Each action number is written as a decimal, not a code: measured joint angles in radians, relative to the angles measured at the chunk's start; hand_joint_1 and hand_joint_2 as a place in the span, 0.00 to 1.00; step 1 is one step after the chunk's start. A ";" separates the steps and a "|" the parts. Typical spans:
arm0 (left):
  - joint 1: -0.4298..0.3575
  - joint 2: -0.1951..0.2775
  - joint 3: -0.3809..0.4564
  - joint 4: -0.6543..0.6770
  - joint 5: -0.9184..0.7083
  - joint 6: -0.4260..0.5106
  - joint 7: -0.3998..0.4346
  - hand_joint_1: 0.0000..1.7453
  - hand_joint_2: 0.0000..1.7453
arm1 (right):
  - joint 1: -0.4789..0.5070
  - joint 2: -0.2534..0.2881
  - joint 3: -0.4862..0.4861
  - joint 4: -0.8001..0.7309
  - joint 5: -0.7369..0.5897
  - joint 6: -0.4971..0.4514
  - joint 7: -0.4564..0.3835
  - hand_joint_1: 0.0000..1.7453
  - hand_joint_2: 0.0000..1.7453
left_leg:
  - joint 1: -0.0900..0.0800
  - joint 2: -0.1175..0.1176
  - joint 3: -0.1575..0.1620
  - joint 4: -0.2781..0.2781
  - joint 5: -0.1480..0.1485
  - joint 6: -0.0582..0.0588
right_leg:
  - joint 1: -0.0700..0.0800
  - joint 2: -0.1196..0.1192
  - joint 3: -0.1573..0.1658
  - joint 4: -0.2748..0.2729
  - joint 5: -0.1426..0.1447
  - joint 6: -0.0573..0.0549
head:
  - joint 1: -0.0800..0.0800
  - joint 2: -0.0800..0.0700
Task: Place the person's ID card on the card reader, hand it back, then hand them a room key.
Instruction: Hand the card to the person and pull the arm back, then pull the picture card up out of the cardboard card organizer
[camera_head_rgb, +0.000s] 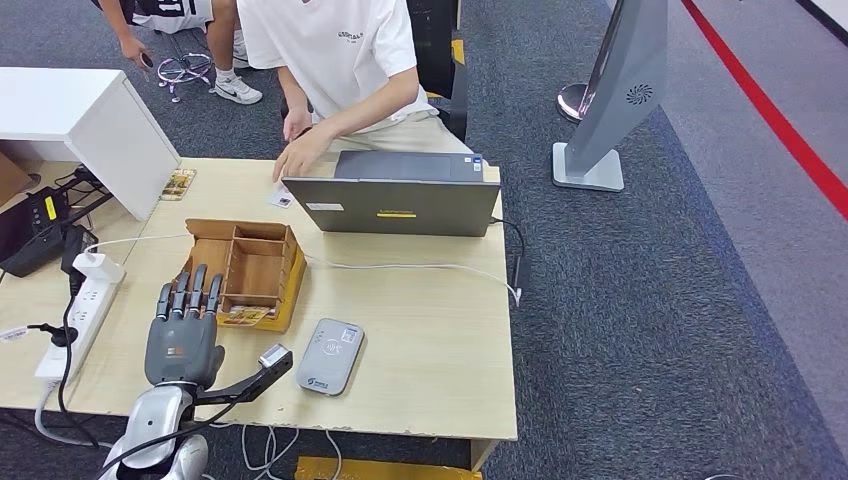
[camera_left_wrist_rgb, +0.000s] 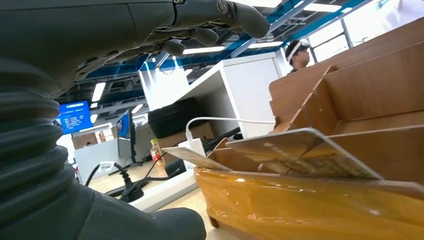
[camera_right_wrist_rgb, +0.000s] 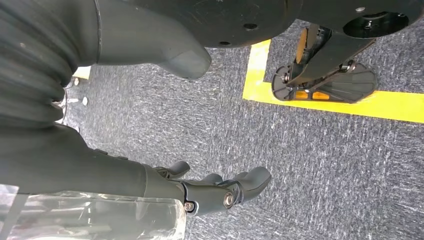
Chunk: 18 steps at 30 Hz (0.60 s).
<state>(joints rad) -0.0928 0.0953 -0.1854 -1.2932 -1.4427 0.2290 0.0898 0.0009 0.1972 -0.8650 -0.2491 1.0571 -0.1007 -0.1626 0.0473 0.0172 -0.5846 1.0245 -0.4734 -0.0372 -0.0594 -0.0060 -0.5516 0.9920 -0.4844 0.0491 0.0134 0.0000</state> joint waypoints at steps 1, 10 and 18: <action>-0.004 -0.004 0.000 0.005 -0.002 0.005 -0.002 0.00 1.00 | 0.000 0.000 0.000 0.000 0.004 0.000 -0.001 0.00 1.00 | 0.000 0.000 0.000 0.000 0.000 0.000 | 0.000 0.000 0.000 0.000 0.000 0.000 | 0.000 0.000; -0.032 -0.023 0.000 0.048 -0.018 0.050 -0.008 0.00 1.00 | 0.000 0.000 -0.002 0.000 0.017 0.000 -0.007 0.00 1.00 | 0.000 0.000 0.000 0.000 0.000 0.000 | 0.000 0.000 0.000 0.000 0.000 0.000 | 0.000 0.000; -0.058 -0.023 0.000 0.095 -0.032 0.071 -0.007 0.00 1.00 | 0.000 0.000 -0.004 0.000 0.033 0.000 -0.008 0.00 1.00 | 0.000 0.000 0.000 0.000 0.000 0.000 | 0.000 0.000 0.000 0.000 0.000 0.000 | 0.000 0.000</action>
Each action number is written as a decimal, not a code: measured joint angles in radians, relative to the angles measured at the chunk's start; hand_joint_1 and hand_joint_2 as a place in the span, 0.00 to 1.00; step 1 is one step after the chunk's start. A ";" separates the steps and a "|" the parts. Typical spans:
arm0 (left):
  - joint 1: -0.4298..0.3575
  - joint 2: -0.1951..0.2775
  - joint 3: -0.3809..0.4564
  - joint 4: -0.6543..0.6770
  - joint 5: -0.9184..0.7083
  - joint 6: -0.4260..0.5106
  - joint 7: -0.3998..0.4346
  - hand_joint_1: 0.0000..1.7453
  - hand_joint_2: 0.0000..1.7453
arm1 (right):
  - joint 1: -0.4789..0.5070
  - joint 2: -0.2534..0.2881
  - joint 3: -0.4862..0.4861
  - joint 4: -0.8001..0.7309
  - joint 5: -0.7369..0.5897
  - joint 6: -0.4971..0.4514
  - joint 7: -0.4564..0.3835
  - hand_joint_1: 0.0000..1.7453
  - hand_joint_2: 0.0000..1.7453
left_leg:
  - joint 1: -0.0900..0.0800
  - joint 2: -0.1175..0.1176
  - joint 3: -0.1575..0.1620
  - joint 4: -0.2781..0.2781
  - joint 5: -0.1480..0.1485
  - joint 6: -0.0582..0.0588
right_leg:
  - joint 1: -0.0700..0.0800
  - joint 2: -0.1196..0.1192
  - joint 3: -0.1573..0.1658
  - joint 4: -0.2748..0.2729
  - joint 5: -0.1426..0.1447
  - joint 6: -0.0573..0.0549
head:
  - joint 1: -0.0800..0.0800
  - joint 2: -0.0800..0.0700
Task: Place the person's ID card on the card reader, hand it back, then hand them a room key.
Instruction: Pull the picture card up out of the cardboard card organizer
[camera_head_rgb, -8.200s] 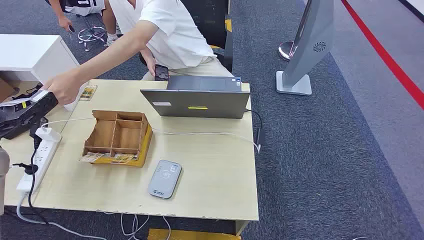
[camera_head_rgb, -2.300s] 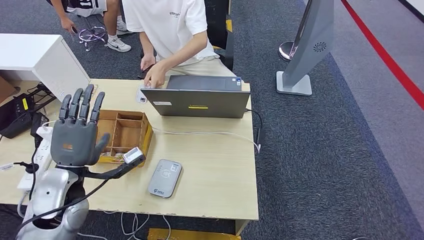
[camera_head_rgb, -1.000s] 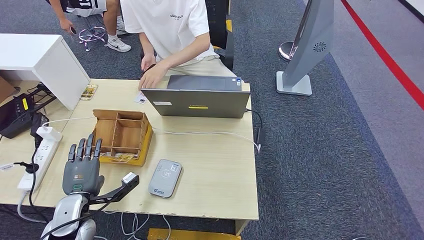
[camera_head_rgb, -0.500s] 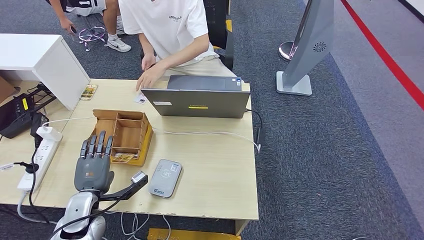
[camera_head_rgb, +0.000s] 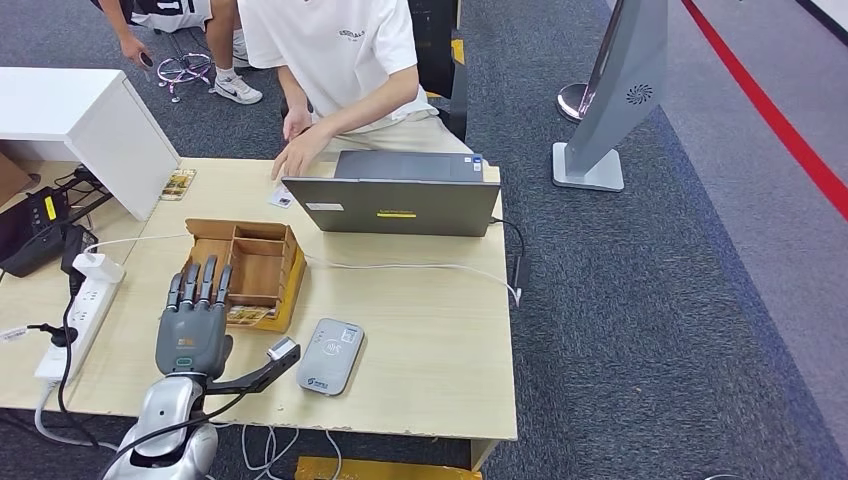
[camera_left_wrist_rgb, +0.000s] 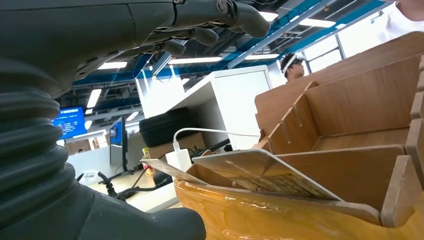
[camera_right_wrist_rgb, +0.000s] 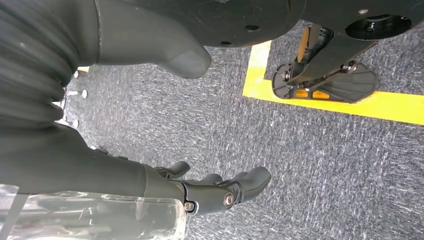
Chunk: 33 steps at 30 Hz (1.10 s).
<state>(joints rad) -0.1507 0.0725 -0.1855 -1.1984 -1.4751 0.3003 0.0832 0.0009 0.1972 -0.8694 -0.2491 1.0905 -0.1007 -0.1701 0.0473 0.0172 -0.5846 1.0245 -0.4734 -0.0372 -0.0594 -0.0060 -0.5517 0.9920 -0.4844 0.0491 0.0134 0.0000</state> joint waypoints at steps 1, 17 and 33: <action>-0.005 0.000 0.000 0.008 -0.004 0.001 0.002 0.00 1.00 | 0.000 0.000 0.000 0.000 0.004 0.000 0.000 0.00 1.00 | 0.000 0.000 0.000 0.000 0.000 0.000 | 0.000 0.000 0.000 0.000 0.000 0.000 | 0.000 0.000; -0.058 -0.011 0.000 0.104 -0.027 0.035 -0.011 0.00 1.00 | -0.001 0.000 0.000 0.001 0.016 0.000 -0.019 0.00 1.00 | 0.000 0.000 0.000 0.000 0.000 0.000 | 0.000 0.000 0.000 0.000 0.000 0.000 | 0.000 0.000; -0.060 -0.023 -0.013 0.109 -0.025 0.047 -0.051 1.00 1.00 | -0.002 0.000 -0.001 0.006 0.030 0.000 -0.022 0.00 1.00 | 0.000 0.000 0.000 0.000 0.000 0.000 | 0.000 0.000 0.000 0.000 0.000 0.000 | 0.000 0.000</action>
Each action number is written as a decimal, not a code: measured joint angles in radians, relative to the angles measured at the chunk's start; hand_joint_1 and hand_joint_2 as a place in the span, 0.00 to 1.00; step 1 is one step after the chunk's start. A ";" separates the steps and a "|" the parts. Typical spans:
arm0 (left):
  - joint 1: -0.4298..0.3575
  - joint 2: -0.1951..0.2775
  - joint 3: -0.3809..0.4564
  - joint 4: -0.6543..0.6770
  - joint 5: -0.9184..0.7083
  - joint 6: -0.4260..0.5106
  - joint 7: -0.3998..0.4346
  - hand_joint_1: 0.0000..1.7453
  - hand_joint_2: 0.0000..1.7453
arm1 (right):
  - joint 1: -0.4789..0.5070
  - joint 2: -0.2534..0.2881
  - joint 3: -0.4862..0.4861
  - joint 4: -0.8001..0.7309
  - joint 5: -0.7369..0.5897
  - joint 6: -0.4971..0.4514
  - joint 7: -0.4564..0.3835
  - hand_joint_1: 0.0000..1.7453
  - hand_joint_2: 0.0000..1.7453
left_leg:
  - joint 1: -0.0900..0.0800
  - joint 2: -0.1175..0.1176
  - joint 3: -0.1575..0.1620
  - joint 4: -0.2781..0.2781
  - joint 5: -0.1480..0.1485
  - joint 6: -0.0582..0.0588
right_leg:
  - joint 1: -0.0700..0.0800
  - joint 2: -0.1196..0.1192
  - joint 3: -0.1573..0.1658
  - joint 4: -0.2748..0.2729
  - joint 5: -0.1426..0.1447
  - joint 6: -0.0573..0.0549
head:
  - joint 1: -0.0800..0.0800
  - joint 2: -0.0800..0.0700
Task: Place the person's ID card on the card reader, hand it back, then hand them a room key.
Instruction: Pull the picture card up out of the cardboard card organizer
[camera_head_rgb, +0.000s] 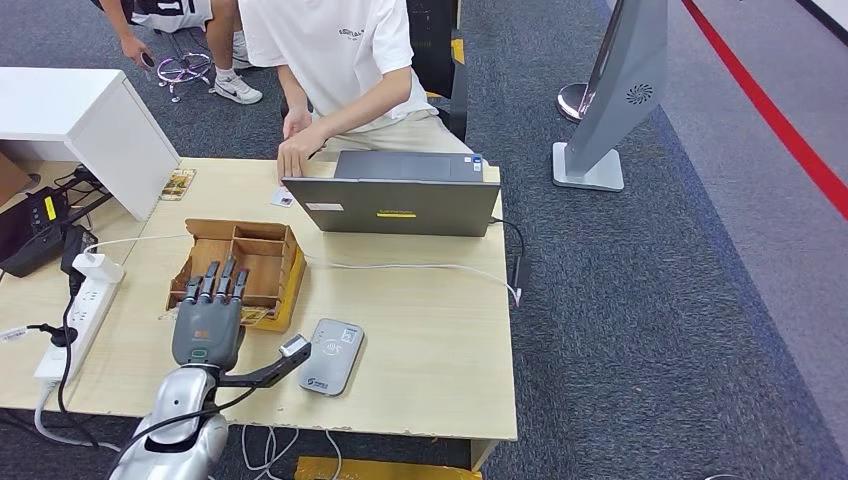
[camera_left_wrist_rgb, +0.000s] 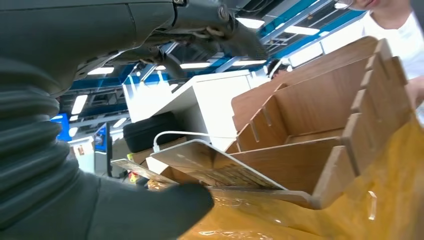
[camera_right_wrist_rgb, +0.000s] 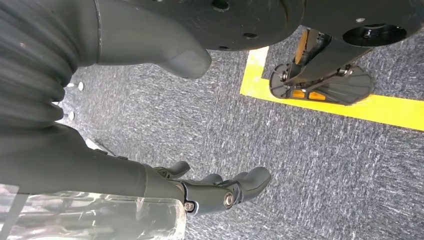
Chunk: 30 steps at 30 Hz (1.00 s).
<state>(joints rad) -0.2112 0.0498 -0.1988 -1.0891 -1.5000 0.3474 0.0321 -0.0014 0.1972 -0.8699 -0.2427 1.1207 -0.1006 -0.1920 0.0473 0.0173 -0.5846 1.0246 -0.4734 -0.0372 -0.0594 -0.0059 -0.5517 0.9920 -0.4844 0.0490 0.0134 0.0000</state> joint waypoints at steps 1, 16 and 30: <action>0.000 0.000 -0.002 0.000 0.001 0.000 -0.005 1.00 1.00 | 0.000 0.000 0.000 0.001 0.000 0.000 -0.001 0.00 1.00 | 0.000 0.000 0.000 0.000 0.000 0.000 | 0.000 0.000 0.000 0.000 0.000 0.000 | 0.000 0.000; 0.001 0.003 -0.007 0.000 0.028 -0.010 -0.030 1.00 1.00 | -0.004 0.000 -0.002 0.006 -0.001 0.000 -0.009 0.00 1.00 | 0.000 0.000 0.000 0.000 0.000 0.000 | 0.000 0.000 0.000 0.000 0.000 0.000 | 0.000 0.000; 0.040 0.007 -0.007 -0.149 0.096 -0.056 -0.014 1.00 1.00 | -0.015 0.030 -0.037 0.005 -0.036 -0.004 0.039 0.00 1.00 | 0.000 0.000 0.000 0.000 0.000 0.000 | 0.000 0.000 0.000 0.000 0.000 0.000 | 0.000 0.000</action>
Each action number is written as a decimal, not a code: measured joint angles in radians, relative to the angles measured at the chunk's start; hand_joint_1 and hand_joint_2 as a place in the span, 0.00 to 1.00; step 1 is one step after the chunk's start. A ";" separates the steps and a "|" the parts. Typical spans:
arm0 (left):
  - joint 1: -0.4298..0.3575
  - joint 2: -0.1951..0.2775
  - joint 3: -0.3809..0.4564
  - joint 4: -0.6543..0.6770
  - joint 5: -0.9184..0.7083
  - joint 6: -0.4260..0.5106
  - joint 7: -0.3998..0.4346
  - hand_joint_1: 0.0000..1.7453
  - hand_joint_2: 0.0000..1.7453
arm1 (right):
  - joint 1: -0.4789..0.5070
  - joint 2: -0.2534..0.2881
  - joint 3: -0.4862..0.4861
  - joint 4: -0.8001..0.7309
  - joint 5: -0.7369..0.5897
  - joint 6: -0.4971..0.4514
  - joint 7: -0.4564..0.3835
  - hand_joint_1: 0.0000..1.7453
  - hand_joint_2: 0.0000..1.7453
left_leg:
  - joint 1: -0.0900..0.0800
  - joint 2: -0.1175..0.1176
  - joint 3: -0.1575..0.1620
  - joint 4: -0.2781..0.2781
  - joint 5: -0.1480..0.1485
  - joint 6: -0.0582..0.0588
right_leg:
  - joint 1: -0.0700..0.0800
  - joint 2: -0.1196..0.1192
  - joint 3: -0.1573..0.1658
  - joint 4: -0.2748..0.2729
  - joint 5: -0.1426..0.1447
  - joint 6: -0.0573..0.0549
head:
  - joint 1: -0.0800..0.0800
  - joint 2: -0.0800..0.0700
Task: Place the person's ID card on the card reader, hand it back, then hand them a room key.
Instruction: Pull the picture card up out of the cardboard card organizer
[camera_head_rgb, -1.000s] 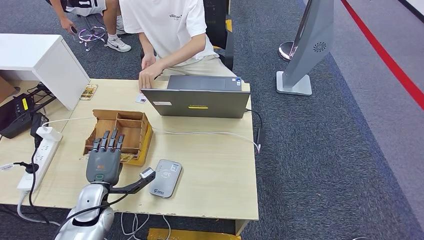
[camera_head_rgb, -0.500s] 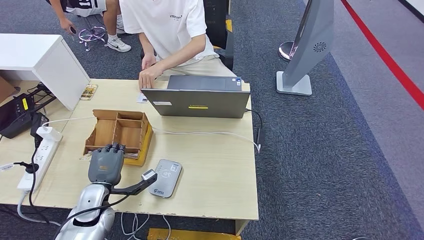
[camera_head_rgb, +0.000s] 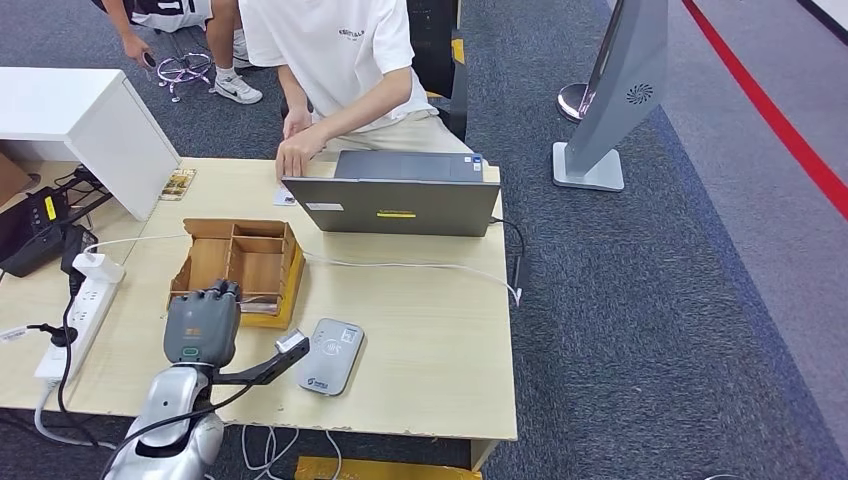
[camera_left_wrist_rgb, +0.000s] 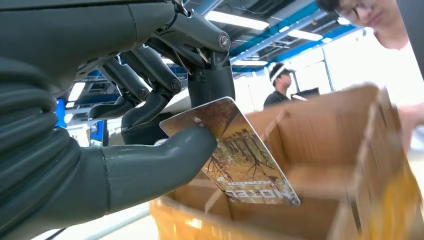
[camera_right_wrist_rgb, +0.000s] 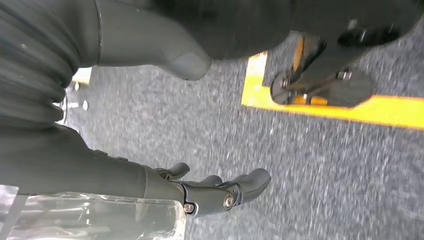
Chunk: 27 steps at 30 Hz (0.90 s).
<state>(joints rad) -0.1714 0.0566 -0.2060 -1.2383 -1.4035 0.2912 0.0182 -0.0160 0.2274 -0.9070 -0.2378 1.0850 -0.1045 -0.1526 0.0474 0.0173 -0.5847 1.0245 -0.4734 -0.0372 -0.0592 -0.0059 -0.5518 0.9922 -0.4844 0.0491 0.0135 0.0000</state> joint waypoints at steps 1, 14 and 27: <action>0.005 0.000 0.000 -0.036 0.004 -0.016 0.002 1.00 1.00 | -0.003 0.005 -0.005 0.000 -0.003 -0.004 0.003 0.00 1.00 | 0.000 0.000 0.000 0.000 0.000 0.000 | 0.000 0.000 0.000 0.000 0.000 0.000 | 0.000 0.000; 0.006 0.018 -0.057 -0.440 0.079 -0.099 0.067 1.00 1.00 | -0.008 0.024 -0.039 -0.009 -0.009 -0.011 0.007 0.00 1.00 | 0.000 0.000 0.000 0.000 0.000 0.000 | 0.000 0.000 0.000 0.000 0.000 0.000 | 0.000 0.000; -0.282 0.093 0.071 -0.057 0.001 -0.091 0.135 1.00 1.00 | -0.007 0.006 -0.033 -0.003 0.035 -0.010 -0.029 0.00 1.00 | 0.001 0.001 0.000 0.000 0.004 0.000 | 0.001 0.001 0.000 0.000 0.003 -0.002 | 0.000 0.000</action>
<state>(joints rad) -0.4537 0.1498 -0.1351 -1.2954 -1.4021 0.1998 0.1528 -0.0233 0.2332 -0.9397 -0.2404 1.1199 -0.1147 -0.1814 0.0487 0.0178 -0.5846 1.0246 -0.4694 -0.0377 -0.0580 -0.0047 -0.5520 0.9926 -0.4810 0.0470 0.0131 0.0000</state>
